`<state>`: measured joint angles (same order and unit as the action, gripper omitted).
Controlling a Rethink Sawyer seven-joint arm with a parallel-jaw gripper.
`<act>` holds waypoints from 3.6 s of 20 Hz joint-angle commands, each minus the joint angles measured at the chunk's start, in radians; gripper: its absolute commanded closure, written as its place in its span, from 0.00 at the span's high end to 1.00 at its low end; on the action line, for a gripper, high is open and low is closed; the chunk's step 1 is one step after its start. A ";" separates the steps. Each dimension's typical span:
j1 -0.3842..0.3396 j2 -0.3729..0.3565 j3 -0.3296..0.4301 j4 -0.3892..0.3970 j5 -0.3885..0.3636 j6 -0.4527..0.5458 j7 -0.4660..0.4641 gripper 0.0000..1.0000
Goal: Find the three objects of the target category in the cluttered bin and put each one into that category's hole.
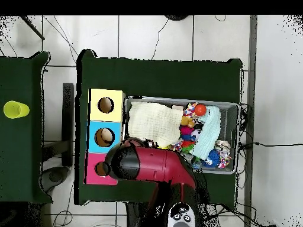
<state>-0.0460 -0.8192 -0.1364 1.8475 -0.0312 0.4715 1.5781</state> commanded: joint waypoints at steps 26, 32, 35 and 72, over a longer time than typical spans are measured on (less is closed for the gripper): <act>-0.093 0.230 0.063 -0.294 0.001 0.065 0.061 1.00; -0.079 0.226 0.034 -0.318 0.005 0.111 0.085 1.00; -0.055 0.218 -0.011 -0.371 -0.005 0.200 0.094 1.00; -0.339 0.419 0.281 -0.710 -0.136 0.414 -0.442 1.00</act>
<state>-0.3534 -0.4316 -0.0780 1.1593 -0.0682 0.7955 1.5587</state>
